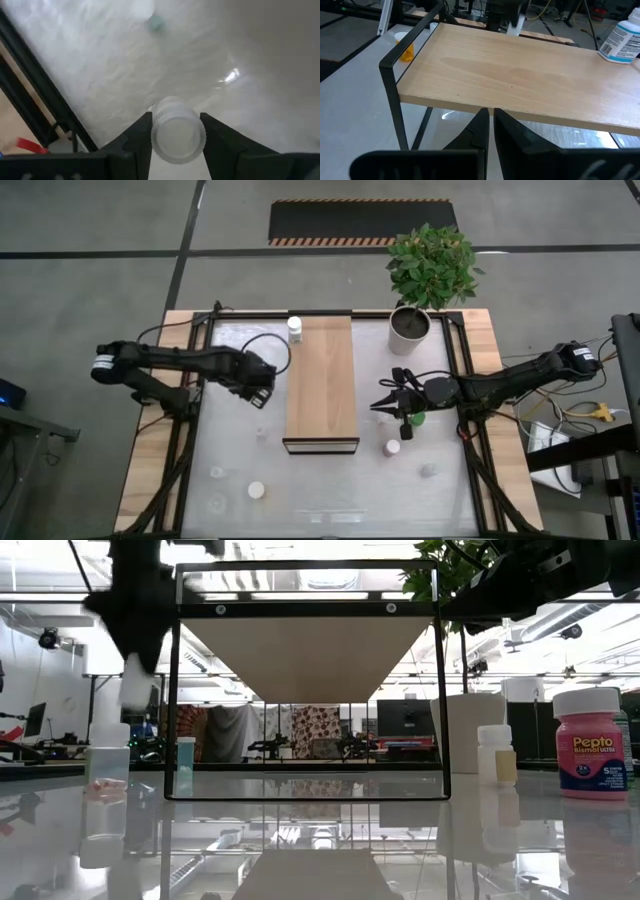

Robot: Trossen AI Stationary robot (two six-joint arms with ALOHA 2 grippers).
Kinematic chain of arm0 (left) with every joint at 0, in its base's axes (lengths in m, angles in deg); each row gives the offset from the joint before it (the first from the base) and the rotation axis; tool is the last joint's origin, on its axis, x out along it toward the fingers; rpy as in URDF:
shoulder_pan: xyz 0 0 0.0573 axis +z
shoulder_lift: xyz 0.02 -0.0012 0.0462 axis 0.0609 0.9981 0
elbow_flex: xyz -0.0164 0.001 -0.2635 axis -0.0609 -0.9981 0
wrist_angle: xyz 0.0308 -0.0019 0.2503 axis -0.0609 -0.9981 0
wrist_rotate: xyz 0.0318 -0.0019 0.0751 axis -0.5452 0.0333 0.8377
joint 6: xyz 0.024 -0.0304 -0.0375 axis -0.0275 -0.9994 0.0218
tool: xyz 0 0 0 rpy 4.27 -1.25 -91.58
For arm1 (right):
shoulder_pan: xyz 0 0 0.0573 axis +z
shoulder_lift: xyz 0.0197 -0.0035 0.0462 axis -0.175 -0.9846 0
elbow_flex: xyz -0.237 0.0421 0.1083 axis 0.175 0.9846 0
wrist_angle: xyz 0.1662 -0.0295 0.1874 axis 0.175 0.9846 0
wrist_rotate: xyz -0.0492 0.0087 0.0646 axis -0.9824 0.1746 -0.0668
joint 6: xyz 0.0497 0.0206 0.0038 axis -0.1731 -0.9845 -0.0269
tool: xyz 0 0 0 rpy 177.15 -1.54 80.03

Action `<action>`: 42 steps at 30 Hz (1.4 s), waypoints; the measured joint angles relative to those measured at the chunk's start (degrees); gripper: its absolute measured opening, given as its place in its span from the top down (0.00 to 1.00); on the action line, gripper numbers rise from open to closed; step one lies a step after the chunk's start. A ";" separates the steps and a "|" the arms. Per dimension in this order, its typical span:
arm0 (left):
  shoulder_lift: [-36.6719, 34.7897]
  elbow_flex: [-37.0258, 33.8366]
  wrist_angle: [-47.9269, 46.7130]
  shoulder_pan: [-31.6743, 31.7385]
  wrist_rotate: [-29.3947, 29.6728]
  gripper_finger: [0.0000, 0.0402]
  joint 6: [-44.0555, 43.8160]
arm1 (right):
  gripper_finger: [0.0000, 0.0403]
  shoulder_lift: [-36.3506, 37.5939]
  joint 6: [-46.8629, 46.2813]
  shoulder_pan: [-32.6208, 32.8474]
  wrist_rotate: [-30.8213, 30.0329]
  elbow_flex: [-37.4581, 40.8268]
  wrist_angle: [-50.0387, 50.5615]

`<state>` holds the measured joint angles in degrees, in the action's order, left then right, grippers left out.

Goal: Pick and place medicine bottles onto shelf by color
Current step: Put the transparent pill bottle on the shelf

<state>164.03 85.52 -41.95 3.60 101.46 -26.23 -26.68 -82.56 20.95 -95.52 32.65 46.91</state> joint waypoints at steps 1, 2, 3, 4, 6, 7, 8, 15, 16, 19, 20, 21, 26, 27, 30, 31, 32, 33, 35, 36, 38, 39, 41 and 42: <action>0.79 3.34 -1.60 -0.16 -0.12 0.70 1.42 | 0.96 0.00 0.00 -0.02 0.00 0.00 0.00; 1.72 6.54 -2.67 -0.24 -0.12 0.70 3.13 | 0.96 0.00 0.06 0.00 0.00 0.00 0.02; 2.79 9.76 -3.30 -0.32 -0.11 0.70 5.05 | 0.96 0.00 0.11 -0.02 0.00 0.00 0.04; 4.02 12.59 -3.62 -0.33 -0.10 0.70 7.07 | 0.96 0.00 0.12 -0.01 0.00 0.00 0.04; 6.94 18.16 -3.86 -0.33 -0.09 0.70 11.62 | 0.96 0.00 0.14 -0.02 0.00 0.00 0.15; 8.51 20.75 -3.70 -0.33 -0.08 0.69 14.33 | 0.96 0.00 0.14 -0.01 0.00 0.00 0.20; 10.30 23.34 -3.77 -0.33 -0.05 0.69 17.13 | 0.96 0.00 0.13 -0.02 0.00 0.00 0.20; 21.40 37.37 -3.29 0.34 1.97 0.69 32.23 | 0.96 0.00 0.13 -0.01 0.00 0.00 0.42; 22.69 38.86 -3.31 0.65 2.26 0.69 33.68 | 0.96 0.00 0.13 -0.02 0.00 0.00 0.42; 25.66 42.13 -3.21 1.63 2.26 0.69 36.74 | 0.96 0.00 0.15 -0.02 0.00 0.00 0.39; 26.45 43.02 -3.18 2.06 2.25 0.69 37.38 | 0.96 0.00 0.13 -0.02 0.00 0.00 0.42; 26.92 43.60 -2.97 2.49 2.15 0.69 37.62 | 0.96 0.00 0.15 -0.01 0.01 0.00 0.42; 27.37 43.62 1.45 4.66 -0.45 0.69 37.59 | 0.96 0.00 0.13 0.00 0.02 0.00 0.44; 27.37 43.60 1.62 4.99 -0.72 0.69 37.57 | 0.96 0.00 0.13 0.00 0.02 0.00 0.44; 27.34 43.28 1.59 5.55 -0.91 0.69 37.40 | 0.96 0.00 0.15 0.00 0.02 0.00 0.44; 27.31 42.98 1.56 5.55 -0.91 0.69 37.39 | 0.96 0.00 0.15 0.00 0.03 0.00 0.44; 27.31 42.63 1.54 5.57 -0.96 0.69 37.39 | 0.96 0.00 0.15 0.00 0.04 0.00 0.44; 27.31 42.28 1.61 5.57 -1.04 0.69 37.30 | 0.96 0.00 0.15 0.00 0.04 0.00 0.46; 27.31 41.61 1.52 5.57 -1.35 0.69 36.08 | 0.96 0.00 0.15 0.00 0.04 0.00 0.48; 27.31 41.26 1.54 5.57 -1.38 0.69 35.81 | 0.96 0.00 0.13 0.00 0.04 0.00 0.48; 27.31 40.84 1.23 5.57 -1.48 0.69 35.20 | 0.96 0.00 0.14 0.02 0.04 0.00 0.48; 27.31 40.82 1.05 5.57 -1.50 0.68 34.61 | 0.96 0.00 0.15 0.01 0.04 0.00 0.48; 27.29 40.82 1.08 5.57 -1.50 0.67 34.44 | 0.96 0.00 0.14 0.00 0.04 0.00 0.48; 27.26 40.82 1.04 5.57 -1.50 0.66 34.44 | 0.96 0.00 0.14 0.01 0.04 0.00 0.50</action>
<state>191.29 126.34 -40.90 9.16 99.96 8.21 -26.68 -82.42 20.96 -95.48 32.65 47.41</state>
